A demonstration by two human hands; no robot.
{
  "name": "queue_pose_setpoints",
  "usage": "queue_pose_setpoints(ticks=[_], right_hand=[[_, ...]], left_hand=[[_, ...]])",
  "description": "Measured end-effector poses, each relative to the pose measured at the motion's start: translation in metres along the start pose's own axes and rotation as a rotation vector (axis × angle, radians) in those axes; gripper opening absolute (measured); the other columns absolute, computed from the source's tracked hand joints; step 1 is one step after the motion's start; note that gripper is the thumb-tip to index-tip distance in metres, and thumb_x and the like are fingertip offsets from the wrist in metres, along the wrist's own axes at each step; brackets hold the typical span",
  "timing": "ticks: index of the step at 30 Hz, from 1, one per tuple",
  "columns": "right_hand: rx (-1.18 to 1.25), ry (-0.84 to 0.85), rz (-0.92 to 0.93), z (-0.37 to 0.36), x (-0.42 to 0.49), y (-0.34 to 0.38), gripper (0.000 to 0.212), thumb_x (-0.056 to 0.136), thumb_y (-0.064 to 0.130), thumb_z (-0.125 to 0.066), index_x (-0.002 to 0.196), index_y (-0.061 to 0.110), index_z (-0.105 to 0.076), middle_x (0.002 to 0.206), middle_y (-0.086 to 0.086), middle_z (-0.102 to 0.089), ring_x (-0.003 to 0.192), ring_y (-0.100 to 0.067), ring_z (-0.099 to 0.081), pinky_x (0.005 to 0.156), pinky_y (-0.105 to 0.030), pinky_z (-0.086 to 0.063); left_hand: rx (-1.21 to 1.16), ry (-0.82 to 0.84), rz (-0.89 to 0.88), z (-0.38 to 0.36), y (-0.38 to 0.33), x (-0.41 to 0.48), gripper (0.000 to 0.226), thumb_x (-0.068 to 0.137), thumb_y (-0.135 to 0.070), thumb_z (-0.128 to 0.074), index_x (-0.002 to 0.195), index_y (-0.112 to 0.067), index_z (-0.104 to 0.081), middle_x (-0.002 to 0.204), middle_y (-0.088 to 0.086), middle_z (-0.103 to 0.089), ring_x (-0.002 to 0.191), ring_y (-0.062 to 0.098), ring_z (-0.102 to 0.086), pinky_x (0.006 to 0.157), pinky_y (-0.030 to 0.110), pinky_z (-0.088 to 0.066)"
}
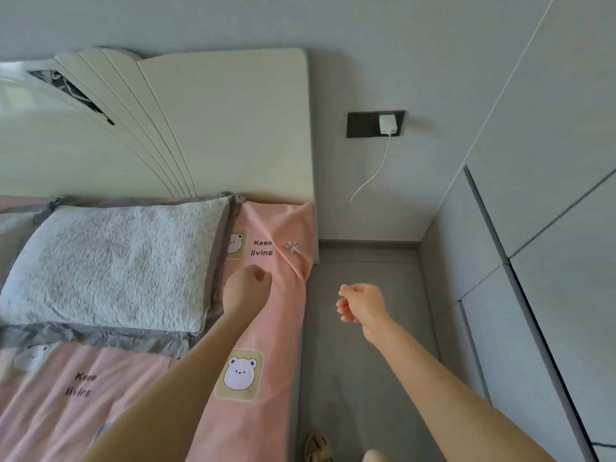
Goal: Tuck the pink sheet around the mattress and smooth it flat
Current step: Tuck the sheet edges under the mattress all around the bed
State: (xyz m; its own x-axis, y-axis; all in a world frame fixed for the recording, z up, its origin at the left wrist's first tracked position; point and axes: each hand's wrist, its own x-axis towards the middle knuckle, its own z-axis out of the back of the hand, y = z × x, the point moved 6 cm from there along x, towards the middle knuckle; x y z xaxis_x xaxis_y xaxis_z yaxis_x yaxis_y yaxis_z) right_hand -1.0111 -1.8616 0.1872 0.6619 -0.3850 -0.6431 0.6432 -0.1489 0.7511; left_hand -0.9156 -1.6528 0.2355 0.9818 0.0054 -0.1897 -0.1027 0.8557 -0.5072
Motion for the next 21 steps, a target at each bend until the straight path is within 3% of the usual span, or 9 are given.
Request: queue_pose_setpoints(ticks=[5, 8, 10, 13, 15, 17, 19, 21], right_hand=[[0.07, -0.01, -0.122, -0.022, 0.108, 0.024, 0.009, 0.095, 0.013, -0.049, 0.095, 0.006, -0.055, 0.071, -0.008, -0.056, 0.06, -0.016, -0.053, 0.064, -0.029, -0.054], [0.055, 0.054, -0.157, -0.043, 0.17, 0.038, 0.01, 0.097, 0.015, -0.046, 0.101, 0.009, -0.053, 0.078, -0.007, -0.054, 0.068, -0.016, -0.051, 0.083, -0.038, -0.054], [0.007, 0.103, -0.182, -0.058, 0.214, 0.04, 0.021, 0.098, 0.016, -0.044, 0.111, 0.004, -0.055, 0.086, -0.008, -0.052, 0.075, -0.018, -0.049, 0.09, -0.041, -0.052], [-0.036, 0.167, -0.264, -0.078, 0.278, 0.042, 0.042, 0.098, 0.024, -0.045, 0.129, -0.004, -0.046, 0.095, -0.009, -0.052, 0.086, -0.023, -0.05, 0.083, -0.035, -0.051], [-0.031, 0.205, -0.387, -0.092, 0.314, 0.032, 0.047, 0.097, 0.035, -0.046, 0.133, 0.005, -0.044, 0.119, -0.013, -0.056, 0.109, -0.03, -0.055, 0.096, -0.037, -0.045], [-0.017, 0.238, -0.529, -0.107, 0.341, 0.016, 0.057, 0.094, 0.047, -0.047, 0.138, 0.011, -0.04, 0.139, -0.012, -0.047, 0.125, -0.03, -0.047, 0.107, -0.041, -0.036], [-0.034, 0.262, -0.616, -0.121, 0.362, -0.004, 0.068, 0.09, 0.056, -0.049, 0.143, 0.015, -0.037, 0.146, -0.006, -0.04, 0.13, -0.027, -0.041, 0.11, -0.04, -0.031], [-0.009, 0.306, -0.666, -0.137, 0.377, -0.019, 0.066, 0.09, 0.056, -0.048, 0.141, 0.015, -0.041, 0.14, -0.005, -0.046, 0.122, -0.023, -0.046, 0.101, -0.035, -0.035]], left_hand=[[0.075, -0.049, -0.056, -0.037, -0.014, 0.096, 0.021, 0.09, -0.022, -0.054, 0.097, -0.009, -0.068, 0.105, 0.005, -0.066, 0.095, 0.026, -0.059, 0.073, 0.029, -0.04], [0.128, -0.037, -0.063, -0.064, -0.021, 0.159, 0.021, 0.091, -0.022, -0.053, 0.099, -0.009, -0.067, 0.106, 0.007, -0.065, 0.097, 0.028, -0.056, 0.078, 0.033, -0.042], [0.204, -0.005, -0.065, -0.084, -0.026, 0.202, 0.024, 0.091, -0.024, -0.051, 0.105, -0.01, -0.066, 0.11, 0.008, -0.063, 0.102, 0.029, -0.052, 0.085, 0.034, -0.04], [0.32, 0.067, -0.051, -0.117, -0.033, 0.259, 0.034, 0.091, -0.029, -0.052, 0.12, -0.013, -0.058, 0.123, 0.007, -0.057, 0.115, 0.029, -0.045, 0.093, 0.032, -0.035], [0.413, 0.137, -0.025, -0.142, -0.031, 0.288, 0.047, 0.088, -0.039, -0.056, 0.129, -0.016, -0.049, 0.13, 0.007, -0.051, 0.121, 0.028, -0.042, 0.096, 0.032, -0.034], [0.477, 0.184, 0.007, -0.165, -0.023, 0.309, 0.058, 0.084, -0.048, -0.058, 0.13, -0.017, -0.043, 0.13, 0.007, -0.048, 0.121, 0.028, -0.042, 0.098, 0.034, -0.035], [0.528, 0.188, 0.011, -0.182, -0.015, 0.322, 0.059, 0.083, -0.05, -0.058, 0.129, -0.016, -0.042, 0.128, 0.008, -0.048, 0.118, 0.029, -0.044, 0.097, 0.033, -0.035], [0.566, 0.173, -0.017, -0.194, -0.007, 0.333, 0.05, 0.087, -0.045, -0.054, 0.125, -0.014, -0.044, 0.123, 0.008, -0.05, 0.113, 0.029, -0.046, 0.091, 0.033, -0.038]])
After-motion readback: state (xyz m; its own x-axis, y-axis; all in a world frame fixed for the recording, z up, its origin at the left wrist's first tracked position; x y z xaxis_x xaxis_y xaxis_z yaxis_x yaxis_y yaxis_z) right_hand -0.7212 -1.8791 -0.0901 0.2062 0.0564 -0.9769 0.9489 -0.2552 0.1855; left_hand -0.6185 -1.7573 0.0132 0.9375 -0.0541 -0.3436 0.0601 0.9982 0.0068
